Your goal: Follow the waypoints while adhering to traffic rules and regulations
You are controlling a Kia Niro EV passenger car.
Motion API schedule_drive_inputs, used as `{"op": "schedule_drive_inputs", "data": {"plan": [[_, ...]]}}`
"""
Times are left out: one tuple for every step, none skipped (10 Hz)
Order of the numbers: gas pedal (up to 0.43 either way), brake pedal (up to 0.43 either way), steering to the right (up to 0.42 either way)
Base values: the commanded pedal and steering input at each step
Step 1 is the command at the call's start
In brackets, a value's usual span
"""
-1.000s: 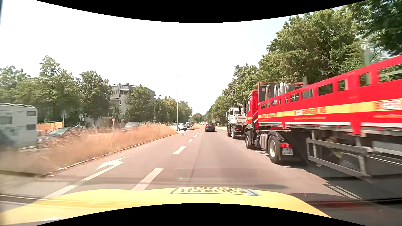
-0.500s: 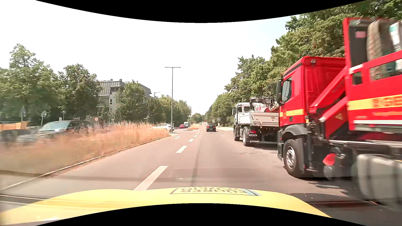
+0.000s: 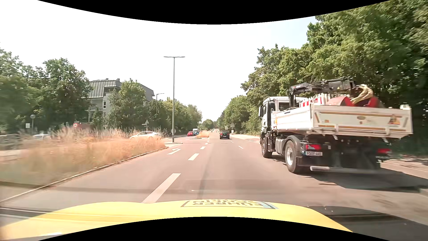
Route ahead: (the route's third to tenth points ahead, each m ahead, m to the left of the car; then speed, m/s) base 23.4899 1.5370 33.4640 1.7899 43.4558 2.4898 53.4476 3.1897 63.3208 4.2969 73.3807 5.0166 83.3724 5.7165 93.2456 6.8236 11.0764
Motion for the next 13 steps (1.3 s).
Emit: {"op": "schedule_drive_inputs", "data": {"plan": [[0.020,0.000,0.004],[0.020,0.000,0.004],[0.020,0.000,0.004],[0.039,0.000,0.003],[0.039,0.000,0.000],[0.047,0.000,0.000],[0.059,0.000,0.000],[0.067,0.000,0.000],[0.067,0.000,0.001],[0.067,0.000,0.001],[0.067,0.000,0.001],[0.079,0.000,0.002],[0.079,0.000,0.003]]}}
